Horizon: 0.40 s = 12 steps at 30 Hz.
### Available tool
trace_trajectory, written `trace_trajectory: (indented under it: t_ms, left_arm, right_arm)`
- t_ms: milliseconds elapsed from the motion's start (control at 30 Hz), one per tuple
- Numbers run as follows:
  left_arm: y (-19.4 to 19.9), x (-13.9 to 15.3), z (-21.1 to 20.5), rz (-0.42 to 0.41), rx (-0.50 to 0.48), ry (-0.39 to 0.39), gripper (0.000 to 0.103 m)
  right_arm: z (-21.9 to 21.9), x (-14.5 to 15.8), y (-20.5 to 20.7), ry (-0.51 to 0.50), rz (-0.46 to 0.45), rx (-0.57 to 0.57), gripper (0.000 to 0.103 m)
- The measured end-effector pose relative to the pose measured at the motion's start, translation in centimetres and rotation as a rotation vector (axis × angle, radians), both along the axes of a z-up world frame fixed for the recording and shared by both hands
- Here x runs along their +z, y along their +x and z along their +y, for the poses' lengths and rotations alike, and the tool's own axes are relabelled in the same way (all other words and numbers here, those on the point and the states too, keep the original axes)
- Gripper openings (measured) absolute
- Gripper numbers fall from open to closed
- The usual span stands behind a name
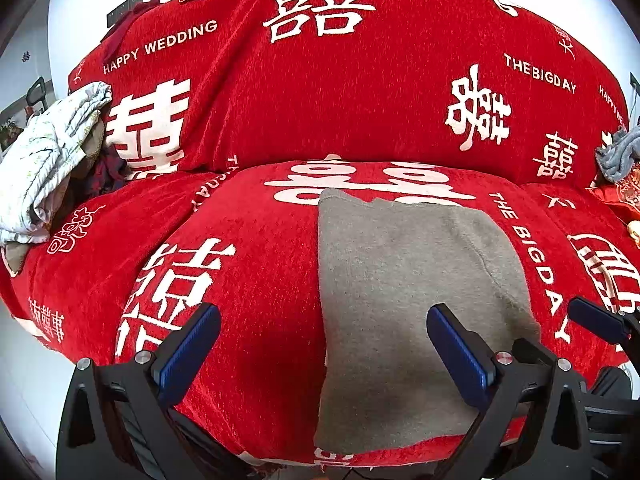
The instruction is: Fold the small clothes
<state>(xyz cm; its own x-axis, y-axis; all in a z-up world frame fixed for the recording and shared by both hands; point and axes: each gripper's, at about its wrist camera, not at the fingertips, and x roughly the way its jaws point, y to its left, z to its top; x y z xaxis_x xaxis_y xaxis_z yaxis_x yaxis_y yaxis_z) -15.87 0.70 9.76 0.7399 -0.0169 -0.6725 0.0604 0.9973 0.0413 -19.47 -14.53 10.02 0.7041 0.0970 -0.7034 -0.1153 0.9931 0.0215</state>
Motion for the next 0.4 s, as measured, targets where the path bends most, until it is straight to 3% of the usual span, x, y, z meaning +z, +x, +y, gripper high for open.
trace_trajectory:
  t_ms: [400]
  left_arm:
    - [-0.28, -0.23, -0.22, -0.004, 0.014, 0.013, 0.103]
  right_arm:
    - [-0.28, 0.20, 0.14, 0.016, 0.000, -0.006, 0.070]
